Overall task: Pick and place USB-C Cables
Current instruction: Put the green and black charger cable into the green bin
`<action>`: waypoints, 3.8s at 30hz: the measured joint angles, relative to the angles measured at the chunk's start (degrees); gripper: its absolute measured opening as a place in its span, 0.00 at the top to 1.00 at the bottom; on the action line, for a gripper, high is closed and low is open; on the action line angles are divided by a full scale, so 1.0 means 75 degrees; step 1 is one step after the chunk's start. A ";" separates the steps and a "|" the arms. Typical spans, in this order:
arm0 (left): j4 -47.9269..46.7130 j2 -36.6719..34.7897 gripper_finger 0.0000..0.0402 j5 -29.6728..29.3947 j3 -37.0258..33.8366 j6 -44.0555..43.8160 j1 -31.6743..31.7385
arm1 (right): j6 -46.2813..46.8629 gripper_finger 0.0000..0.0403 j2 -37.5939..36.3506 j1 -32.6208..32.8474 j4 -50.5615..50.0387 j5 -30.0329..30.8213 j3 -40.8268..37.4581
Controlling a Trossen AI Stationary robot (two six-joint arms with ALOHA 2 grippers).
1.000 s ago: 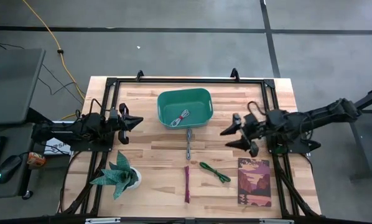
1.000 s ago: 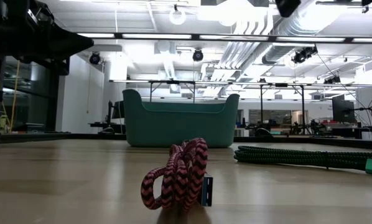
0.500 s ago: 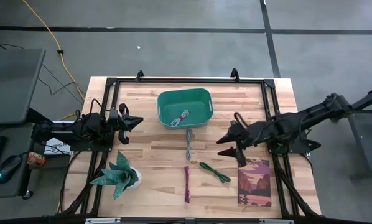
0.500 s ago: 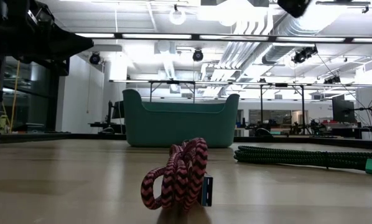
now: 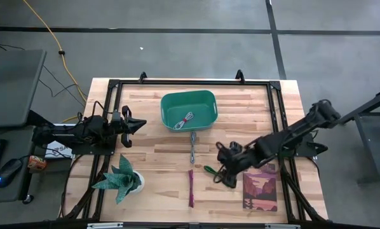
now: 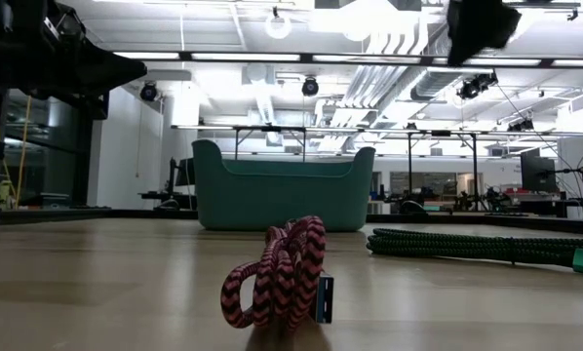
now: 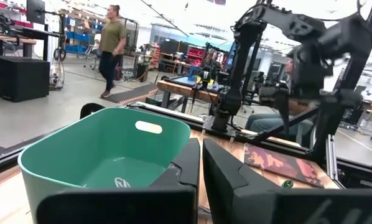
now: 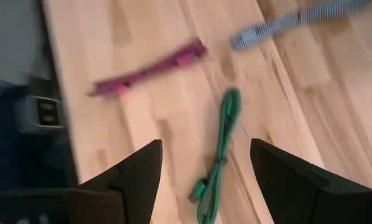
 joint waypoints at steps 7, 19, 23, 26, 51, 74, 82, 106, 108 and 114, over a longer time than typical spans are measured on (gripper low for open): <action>0.0000 0.0000 1.00 -0.0004 0.0000 0.0000 0.0000 | 0.0268 0.41 0.1276 -0.0006 -0.0234 -0.0073 0.0177; -0.0151 0.0000 1.00 -0.0030 0.0000 -0.0046 0.0003 | 0.1165 0.41 0.2592 -0.0026 -0.0970 -0.0085 0.0177; -0.0164 0.0000 1.00 -0.0034 0.0000 -0.0061 0.0003 | 0.1287 0.41 0.2701 -0.0029 -0.0819 -0.0090 0.0177; -0.0172 0.0000 1.00 -0.0034 0.0000 -0.0096 0.0002 | 0.1508 0.41 0.2715 -0.0029 -0.0681 -0.0115 0.0177; -0.0171 0.0000 1.00 -0.0028 0.0000 -0.0122 0.0000 | 0.1758 0.41 0.3429 0.0029 -0.0004 -0.0755 0.0195; -0.0169 0.0003 1.00 -0.0025 0.0000 -0.0145 0.0000 | 0.1557 0.52 0.3464 0.0026 -0.0053 -0.0845 0.0174; -0.0169 0.0000 1.00 -0.0024 0.0000 -0.0146 0.0002 | 0.1455 0.82 0.3464 0.0026 -0.0050 -0.0863 0.0171; -0.0164 0.0000 1.00 -0.0020 0.0000 -0.0146 0.0003 | -0.1026 0.99 0.2125 0.0212 -0.0747 -0.0050 -0.0421; -0.0139 0.0000 1.00 -0.0019 0.0000 -0.0142 0.0002 | -0.0982 0.99 0.1648 0.0250 -0.0077 0.0003 -0.0990; -0.0070 0.0000 1.00 -0.0019 0.0000 -0.0127 0.0001 | -0.1057 0.99 -0.0278 0.0196 0.2520 0.0479 -0.3111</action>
